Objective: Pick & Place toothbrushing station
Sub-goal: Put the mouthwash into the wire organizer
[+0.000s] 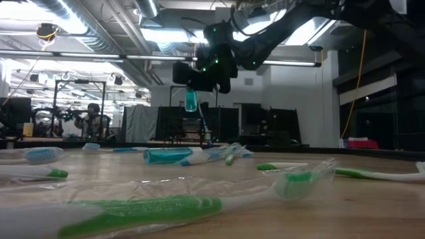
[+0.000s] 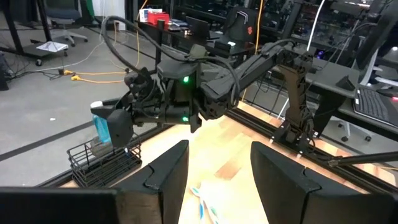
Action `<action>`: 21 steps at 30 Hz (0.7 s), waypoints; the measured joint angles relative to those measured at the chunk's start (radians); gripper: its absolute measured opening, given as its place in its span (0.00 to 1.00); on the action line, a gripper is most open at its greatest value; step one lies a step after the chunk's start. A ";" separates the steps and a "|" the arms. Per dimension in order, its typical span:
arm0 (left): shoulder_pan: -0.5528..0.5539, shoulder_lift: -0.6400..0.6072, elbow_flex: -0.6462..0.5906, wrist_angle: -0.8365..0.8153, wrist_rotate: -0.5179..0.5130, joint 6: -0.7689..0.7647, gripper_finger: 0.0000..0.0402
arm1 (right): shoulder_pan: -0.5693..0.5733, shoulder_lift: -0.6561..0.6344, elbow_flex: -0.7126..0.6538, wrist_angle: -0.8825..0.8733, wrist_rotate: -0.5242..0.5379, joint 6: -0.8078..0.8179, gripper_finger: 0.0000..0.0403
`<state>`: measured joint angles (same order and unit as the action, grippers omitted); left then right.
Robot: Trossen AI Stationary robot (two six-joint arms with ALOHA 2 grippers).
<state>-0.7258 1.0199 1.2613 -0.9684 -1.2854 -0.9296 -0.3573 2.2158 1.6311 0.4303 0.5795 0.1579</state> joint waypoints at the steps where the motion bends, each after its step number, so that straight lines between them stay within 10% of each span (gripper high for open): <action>1: 0.000 0.000 0.000 0.000 0.000 -0.001 0.42 | -0.002 0.000 0.000 -0.001 0.000 0.006 0.22; 21: 0.000 -0.001 0.000 0.000 0.000 -0.010 0.42 | -0.029 0.002 0.000 0.021 0.016 0.149 0.22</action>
<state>-0.7258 1.0191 1.2613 -0.9680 -1.2854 -0.9394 -0.3867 2.2173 1.6310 0.4514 0.5953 0.3073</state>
